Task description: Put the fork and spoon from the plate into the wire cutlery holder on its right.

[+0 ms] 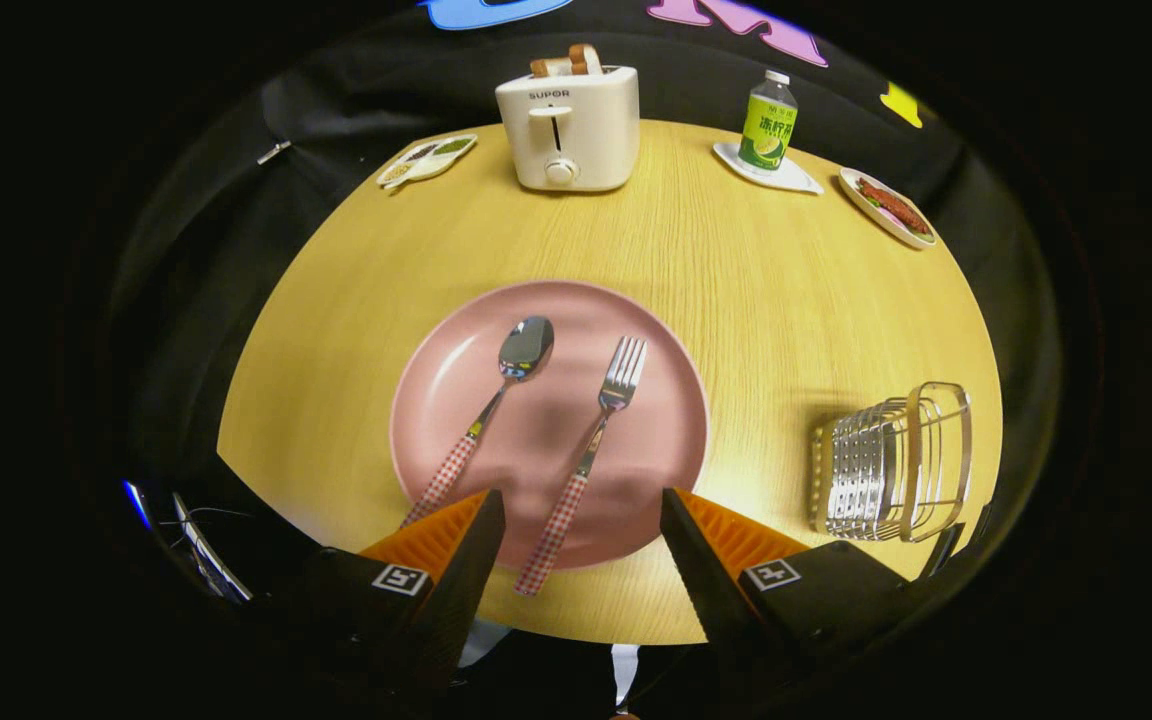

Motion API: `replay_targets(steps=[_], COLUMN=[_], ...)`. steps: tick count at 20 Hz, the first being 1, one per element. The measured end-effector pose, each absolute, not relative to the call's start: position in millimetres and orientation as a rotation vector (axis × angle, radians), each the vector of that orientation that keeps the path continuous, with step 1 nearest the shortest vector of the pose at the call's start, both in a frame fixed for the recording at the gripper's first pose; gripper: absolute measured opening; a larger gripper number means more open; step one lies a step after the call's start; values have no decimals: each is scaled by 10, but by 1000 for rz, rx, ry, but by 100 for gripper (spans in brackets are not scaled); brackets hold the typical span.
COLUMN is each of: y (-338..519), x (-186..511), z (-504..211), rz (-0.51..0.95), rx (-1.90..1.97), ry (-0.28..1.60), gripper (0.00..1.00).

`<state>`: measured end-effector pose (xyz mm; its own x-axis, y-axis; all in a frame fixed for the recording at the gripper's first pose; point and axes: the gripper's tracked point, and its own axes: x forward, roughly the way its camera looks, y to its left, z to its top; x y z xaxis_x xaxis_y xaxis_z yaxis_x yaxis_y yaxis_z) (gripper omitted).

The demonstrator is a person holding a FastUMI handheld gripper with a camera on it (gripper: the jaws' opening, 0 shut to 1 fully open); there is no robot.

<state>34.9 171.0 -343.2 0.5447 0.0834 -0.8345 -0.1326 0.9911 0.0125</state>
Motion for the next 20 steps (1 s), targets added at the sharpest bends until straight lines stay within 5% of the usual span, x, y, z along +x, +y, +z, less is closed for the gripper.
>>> replay_targets(steps=[4,9,12,13,15,20], y=[1737,1742,1793,1798,1857,1676], x=[416,370,343,349,345,306], z=[-3641,-3732,-3777,-3787,-3781,-3657], rz=[90,71,68,73,100,83], rx=[-40,-42,-5,3,45,110], ry=[1037,1113,1169,1176,1205,1221], gripper=[84,52,41,27,16,14])
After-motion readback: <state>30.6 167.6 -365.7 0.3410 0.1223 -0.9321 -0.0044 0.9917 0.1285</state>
